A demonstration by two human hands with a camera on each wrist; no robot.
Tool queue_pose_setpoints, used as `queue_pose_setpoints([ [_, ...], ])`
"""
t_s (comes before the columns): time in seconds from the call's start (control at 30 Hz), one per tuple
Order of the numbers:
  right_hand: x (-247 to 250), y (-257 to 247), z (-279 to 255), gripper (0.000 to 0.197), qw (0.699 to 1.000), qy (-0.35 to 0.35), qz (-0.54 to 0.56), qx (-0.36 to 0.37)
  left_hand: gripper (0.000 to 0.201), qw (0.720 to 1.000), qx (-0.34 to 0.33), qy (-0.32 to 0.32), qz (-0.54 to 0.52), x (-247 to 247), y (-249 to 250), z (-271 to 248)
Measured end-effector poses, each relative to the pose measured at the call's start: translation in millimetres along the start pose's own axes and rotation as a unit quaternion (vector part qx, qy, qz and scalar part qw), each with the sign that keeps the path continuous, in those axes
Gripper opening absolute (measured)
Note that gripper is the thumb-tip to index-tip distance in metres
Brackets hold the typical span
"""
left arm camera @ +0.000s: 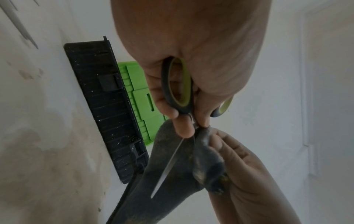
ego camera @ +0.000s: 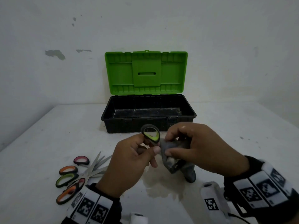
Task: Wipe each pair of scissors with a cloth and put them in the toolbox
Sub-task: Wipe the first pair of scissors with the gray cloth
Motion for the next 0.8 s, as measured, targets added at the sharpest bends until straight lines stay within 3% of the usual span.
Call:
queue_pose_setpoints([
  [0.33, -0.3, -8.5, 10.3, 0.007, 0.993, -0.112, -0.014, 0.017, 0.004, 0.999, -0.004, -0.033, 0.031, 3.2, 2.9, -0.1],
  [0.53, 7.7, -7.2, 10.0, 0.009, 0.991, -0.127, -0.031, 0.019, 0.005, 0.999, 0.008, -0.032, 0.000, 3.9, 2.3, -1.9],
  [0.8, 32.5, 6.0, -4.7, 0.006, 0.994, -0.100, -0.012, -0.036, 0.006, 0.998, 0.022, -0.021, -0.059, 6.4, 1.4, -1.5],
])
Point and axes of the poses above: each hand's wrist, its own z-axis towards the middle knuckle, its own x-axis out of the back of the hand, y = z × x, the point moved 1 cm from there along z, towards the middle knuckle, and after that the axes turned 1 degree about z, right-handed, at the moved point
